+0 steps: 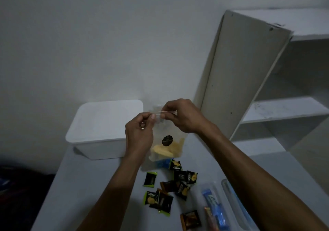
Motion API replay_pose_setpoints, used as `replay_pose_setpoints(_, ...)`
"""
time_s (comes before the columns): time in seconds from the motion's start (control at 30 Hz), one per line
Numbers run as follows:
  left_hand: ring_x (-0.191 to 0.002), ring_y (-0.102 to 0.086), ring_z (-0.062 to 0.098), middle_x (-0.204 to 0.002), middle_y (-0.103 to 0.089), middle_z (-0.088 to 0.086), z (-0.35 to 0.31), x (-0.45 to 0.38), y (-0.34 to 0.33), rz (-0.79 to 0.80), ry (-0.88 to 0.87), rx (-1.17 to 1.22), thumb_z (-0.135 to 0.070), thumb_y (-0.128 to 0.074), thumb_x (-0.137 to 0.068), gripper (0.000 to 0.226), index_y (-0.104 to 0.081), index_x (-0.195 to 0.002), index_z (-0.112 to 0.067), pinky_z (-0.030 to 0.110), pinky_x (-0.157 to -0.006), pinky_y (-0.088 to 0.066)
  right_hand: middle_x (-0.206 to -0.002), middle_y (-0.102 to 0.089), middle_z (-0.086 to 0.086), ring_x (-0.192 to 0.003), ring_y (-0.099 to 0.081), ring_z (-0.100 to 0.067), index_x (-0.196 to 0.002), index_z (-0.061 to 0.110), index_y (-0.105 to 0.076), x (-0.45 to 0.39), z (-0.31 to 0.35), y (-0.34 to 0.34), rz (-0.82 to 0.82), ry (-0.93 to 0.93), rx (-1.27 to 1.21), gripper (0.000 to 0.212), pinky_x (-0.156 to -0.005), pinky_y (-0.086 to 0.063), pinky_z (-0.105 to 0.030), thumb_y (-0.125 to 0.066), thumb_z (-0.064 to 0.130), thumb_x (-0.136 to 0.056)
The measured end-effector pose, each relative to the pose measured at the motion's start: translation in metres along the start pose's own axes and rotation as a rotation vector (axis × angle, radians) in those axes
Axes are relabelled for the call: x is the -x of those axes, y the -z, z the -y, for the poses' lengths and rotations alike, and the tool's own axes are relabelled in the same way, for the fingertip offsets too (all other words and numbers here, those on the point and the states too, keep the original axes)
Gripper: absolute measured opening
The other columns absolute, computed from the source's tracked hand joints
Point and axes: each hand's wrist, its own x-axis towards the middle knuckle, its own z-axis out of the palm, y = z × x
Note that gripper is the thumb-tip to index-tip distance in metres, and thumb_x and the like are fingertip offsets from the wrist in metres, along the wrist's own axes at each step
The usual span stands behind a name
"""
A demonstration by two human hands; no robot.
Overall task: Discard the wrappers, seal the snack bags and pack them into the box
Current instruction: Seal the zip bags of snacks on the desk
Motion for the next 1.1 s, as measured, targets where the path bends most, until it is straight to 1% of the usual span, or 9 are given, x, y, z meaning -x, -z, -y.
replay_pose_setpoints(0.1, -0.086, -0.068, 0.023, -0.087, -0.072, -0.003, -0.006, 0.007, 0.008, 0.007, -0.016, 0.03, -0.024, -0.066, -0.092, 0.008, -0.07, -0.087, -0.03, 0.036, -0.079, -0.055, -0.094, -0.073, 0.008, -0.09, -0.065, -0.017, -0.092, 0.029, -0.07, 0.007, 0.013, 0.002, -0.012, -0.001, -0.004, 0.012, -0.08, -0.055, -0.042, -0.065, 0.041, -0.09)
replay_pose_setpoints(0.23, -0.084, -0.067, 0.019, -0.083, -0.071, -0.006, -0.014, 0.015, 0.015, 0.01, -0.043, 0.012, -0.021, -0.066, -0.092, 0.011, -0.069, -0.084, -0.028, 0.027, -0.074, -0.054, -0.097, -0.073, 0.008, -0.092, -0.065, -0.016, -0.094, 0.027, -0.07, 0.015, 0.028, 0.005, -0.024, 0.015, 0.041, 0.013, -0.08, -0.054, -0.04, -0.064, 0.039, -0.091)
replay_pose_setpoints(0.37, -0.083, -0.064, 0.01, -0.082, -0.069, -0.008, -0.018, 0.021, 0.017, -0.014, -0.048, -0.047, -0.019, -0.064, -0.093, 0.013, -0.068, -0.083, -0.025, 0.026, -0.075, -0.052, -0.097, -0.072, 0.007, -0.09, -0.064, -0.015, -0.096, 0.024, -0.07, 0.024, 0.039, 0.004, -0.021, 0.031, 0.024, 0.015, -0.08, -0.054, -0.042, -0.063, 0.037, -0.092)
replay_pose_setpoints(0.5, -0.081, -0.062, 0.009, -0.081, -0.068, -0.008, -0.019, 0.024, 0.022, -0.049, -0.059, -0.056, -0.021, -0.063, -0.093, 0.012, -0.067, -0.083, -0.025, 0.024, -0.073, -0.049, -0.098, -0.071, 0.005, -0.091, -0.063, -0.016, -0.099, 0.023, -0.069, 0.029, 0.04, 0.006, -0.004, -0.004, 0.005, 0.017, -0.082, -0.054, -0.043, -0.063, 0.038, -0.092)
replay_pose_setpoints(0.7, -0.078, -0.062, 0.002, -0.079, -0.068, -0.011, -0.023, 0.028, 0.019, 0.058, -0.055, 0.034, -0.018, -0.065, -0.092, 0.008, -0.07, -0.087, -0.021, 0.013, -0.069, -0.05, -0.093, -0.072, 0.006, -0.086, -0.064, -0.016, -0.094, 0.025, -0.07, 0.031, 0.039, 0.012, -0.054, 0.01, 0.053, 0.013, -0.078, -0.055, -0.042, -0.066, 0.037, -0.091)
replay_pose_setpoints(0.77, -0.077, -0.062, 0.002, -0.078, -0.069, -0.007, -0.024, 0.027, 0.018, 0.05, -0.046, 0.032, -0.016, -0.064, -0.093, 0.009, -0.071, -0.087, -0.019, 0.014, -0.069, -0.05, -0.095, -0.071, 0.005, -0.088, -0.063, -0.016, -0.095, 0.024, -0.07, 0.032, 0.04, 0.012, -0.041, 0.017, 0.033, 0.015, -0.079, -0.054, -0.042, -0.066, 0.038, -0.09)
replay_pose_setpoints(0.87, -0.079, -0.062, 0.007, -0.082, -0.069, -0.002, -0.022, 0.023, 0.021, 0.004, -0.019, 0.031, -0.016, -0.065, -0.092, 0.008, -0.071, -0.087, -0.018, 0.02, -0.072, -0.049, -0.095, -0.07, 0.005, -0.087, -0.062, -0.015, -0.096, 0.022, -0.07, 0.033, 0.038, 0.014, -0.024, 0.011, 0.003, 0.014, -0.08, -0.054, -0.042, -0.068, 0.035, -0.09)
replay_pose_setpoints(0.97, -0.081, -0.065, 0.01, -0.083, -0.071, 0.0, -0.021, 0.022, 0.023, 0.027, -0.007, 0.032, -0.017, -0.066, -0.091, 0.007, -0.071, -0.087, -0.019, 0.023, -0.076, -0.052, -0.093, -0.07, 0.007, -0.084, -0.062, -0.014, -0.092, 0.023, -0.071, 0.034, 0.035, 0.015, -0.044, -0.005, 0.008, 0.01, -0.079, -0.054, -0.041, -0.068, 0.033, -0.09)
replay_pose_setpoints(1.1, -0.072, -0.062, -0.001, -0.078, -0.07, -0.004, -0.02, 0.023, 0.022, 0.06, 0.013, 0.085, -0.015, -0.069, -0.089, 0.005, -0.072, -0.086, -0.017, 0.012, -0.07, -0.05, -0.097, -0.07, 0.006, -0.089, -0.063, -0.014, -0.096, 0.022, -0.07, 0.034, 0.034, 0.014, -0.011, -0.019, -0.028, 0.013, -0.083, -0.054, -0.041, -0.067, 0.033, -0.091)
